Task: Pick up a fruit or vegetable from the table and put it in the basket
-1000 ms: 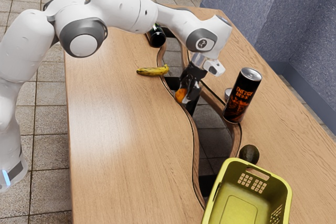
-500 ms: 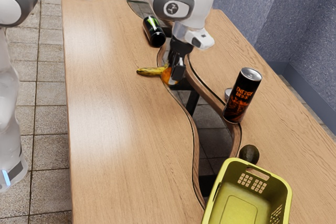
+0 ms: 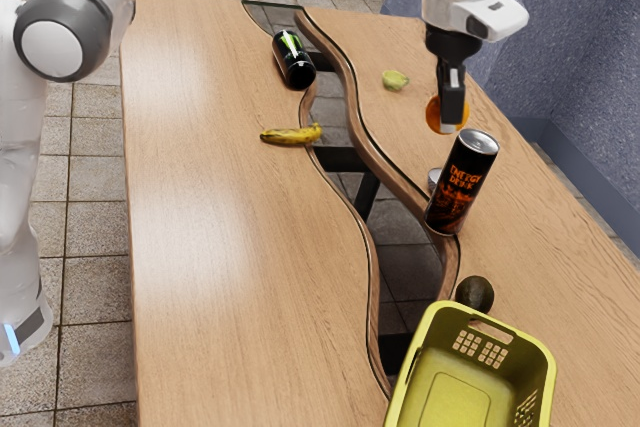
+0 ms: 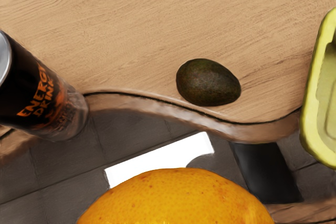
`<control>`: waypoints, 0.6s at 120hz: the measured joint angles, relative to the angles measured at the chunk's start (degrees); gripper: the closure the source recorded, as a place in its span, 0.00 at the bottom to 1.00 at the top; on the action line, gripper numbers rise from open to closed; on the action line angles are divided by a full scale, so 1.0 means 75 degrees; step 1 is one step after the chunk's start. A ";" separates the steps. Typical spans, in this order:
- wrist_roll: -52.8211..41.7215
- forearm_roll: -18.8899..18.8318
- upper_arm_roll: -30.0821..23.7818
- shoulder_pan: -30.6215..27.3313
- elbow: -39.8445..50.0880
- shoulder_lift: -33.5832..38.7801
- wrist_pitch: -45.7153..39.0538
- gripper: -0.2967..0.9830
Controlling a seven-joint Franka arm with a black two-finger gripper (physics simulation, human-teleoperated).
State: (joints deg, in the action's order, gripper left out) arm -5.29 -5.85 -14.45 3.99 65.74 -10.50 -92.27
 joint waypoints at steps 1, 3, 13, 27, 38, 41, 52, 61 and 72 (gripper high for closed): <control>0.0004 -0.0010 -0.0060 -0.0002 -0.0013 -0.0034 -0.0022 0.55; 0.0013 -0.0028 -0.0198 -0.0008 -0.0034 -0.0116 -0.0077 0.55; 0.0053 -0.0151 -0.0809 0.0071 -0.0115 -0.0565 -0.0410 0.55; 0.0107 -0.0385 -0.1161 0.0842 -0.0483 -0.1318 -0.0929 0.55; 0.0146 -0.0475 -0.1199 0.1319 -0.0547 -0.1682 -0.1283 0.55; 0.0156 -0.0491 -0.1202 0.1417 -0.0551 -0.1805 -0.1377 0.55; 0.0193 -0.0528 -0.1206 0.1709 -0.0565 -0.2236 -0.1676 0.55; 0.0223 -0.0540 -0.1206 0.1852 -0.0569 -0.2599 -0.1865 0.55; 0.0256 -0.0541 -0.1197 0.1895 -0.0570 -0.2937 -0.2004 0.55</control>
State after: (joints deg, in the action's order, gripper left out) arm -3.37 -9.91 -23.42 18.20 61.46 -32.53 -107.30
